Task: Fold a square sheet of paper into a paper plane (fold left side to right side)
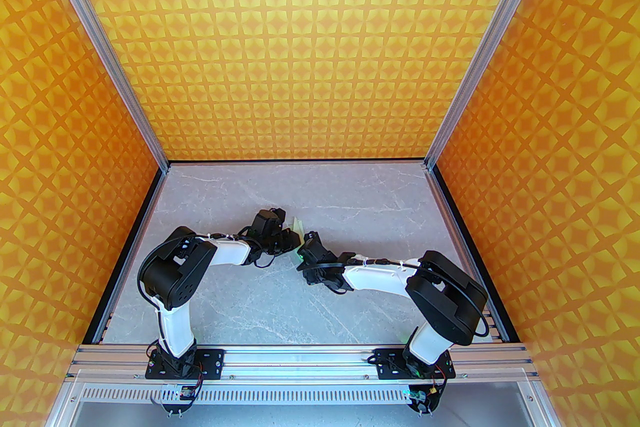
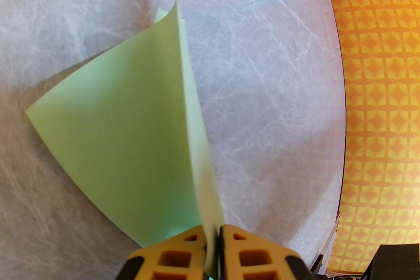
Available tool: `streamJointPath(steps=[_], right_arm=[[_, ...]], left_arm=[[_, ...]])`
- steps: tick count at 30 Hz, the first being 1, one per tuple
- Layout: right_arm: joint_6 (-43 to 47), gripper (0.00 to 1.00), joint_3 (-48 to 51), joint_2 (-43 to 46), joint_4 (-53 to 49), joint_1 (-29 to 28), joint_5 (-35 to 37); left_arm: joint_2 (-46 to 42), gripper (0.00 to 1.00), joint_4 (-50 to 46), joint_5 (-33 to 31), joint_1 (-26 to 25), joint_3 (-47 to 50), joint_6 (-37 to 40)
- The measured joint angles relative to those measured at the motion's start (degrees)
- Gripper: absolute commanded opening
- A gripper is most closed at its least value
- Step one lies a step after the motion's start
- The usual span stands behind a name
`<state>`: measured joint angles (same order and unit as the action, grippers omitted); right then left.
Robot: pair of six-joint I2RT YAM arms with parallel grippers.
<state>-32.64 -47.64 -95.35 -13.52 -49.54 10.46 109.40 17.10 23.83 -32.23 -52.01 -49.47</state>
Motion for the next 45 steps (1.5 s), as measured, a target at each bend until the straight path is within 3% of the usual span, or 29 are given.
streamJointPath(steps=[26, 34, 45], right_arm=[[0.3, 0.26, 2.1, 2.5, 1.1, 0.0, -2.2], [-2.6, 0.15, 8.0, 10.8, 10.8, 4.8, -12.9], [-12.6, 0.11, 12.9, 5.6, 25.6, 11.4, -25.4]], left_arm=[[1.4, 0.13, -0.1, 1.2, 0.9, 0.6, 1.8], [1.6, 0.13, 0.1, 1.7, 1.1, 0.6, 1.8], [1.6, 0.14, 0.1, 1.9, 1.1, 0.6, 1.8]])
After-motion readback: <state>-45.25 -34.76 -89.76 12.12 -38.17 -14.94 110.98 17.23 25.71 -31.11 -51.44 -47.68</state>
